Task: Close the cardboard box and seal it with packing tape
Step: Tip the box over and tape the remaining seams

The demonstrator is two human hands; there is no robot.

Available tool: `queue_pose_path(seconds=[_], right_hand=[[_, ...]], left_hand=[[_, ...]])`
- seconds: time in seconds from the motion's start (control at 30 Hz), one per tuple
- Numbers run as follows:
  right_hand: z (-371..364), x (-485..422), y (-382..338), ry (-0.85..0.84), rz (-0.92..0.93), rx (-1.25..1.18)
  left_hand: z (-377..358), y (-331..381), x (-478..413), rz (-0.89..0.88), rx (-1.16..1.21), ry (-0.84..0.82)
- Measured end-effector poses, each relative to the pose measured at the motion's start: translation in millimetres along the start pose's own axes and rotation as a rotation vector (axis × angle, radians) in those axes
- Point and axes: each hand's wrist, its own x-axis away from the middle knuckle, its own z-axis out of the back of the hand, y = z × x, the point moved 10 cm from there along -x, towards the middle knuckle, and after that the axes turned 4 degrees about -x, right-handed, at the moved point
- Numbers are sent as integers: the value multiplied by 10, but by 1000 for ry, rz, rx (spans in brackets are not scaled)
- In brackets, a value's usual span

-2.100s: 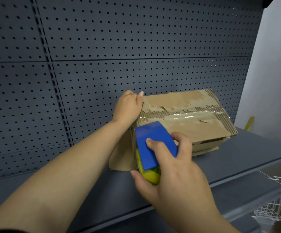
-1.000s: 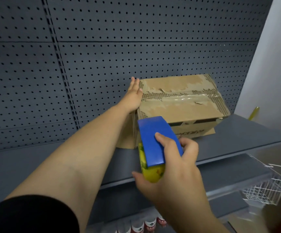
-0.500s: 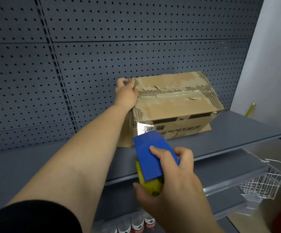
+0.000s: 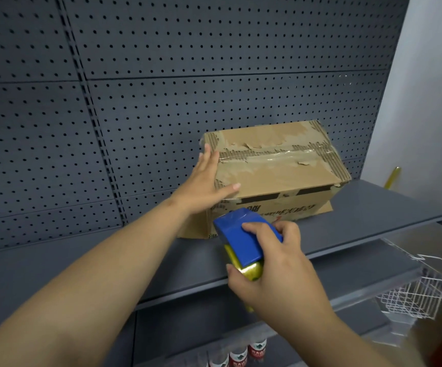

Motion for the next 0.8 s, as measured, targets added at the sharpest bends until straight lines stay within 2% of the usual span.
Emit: queue_pose_path(seconds=[0.17,0.33,0.5,0.8], right_hand=[[-53,-41,25,-5,-13,-6],[-28,-101,76,-3,-5,58],[61,-44,175,51,-29,34],[143,-178,-14,35,-34,69]], left_hand=[[14,23,-39,12,91,118],[-27,30,-47,95,328,100],[-21,21,-62,88,269,95],[-43,24,-55,100,213,117]])
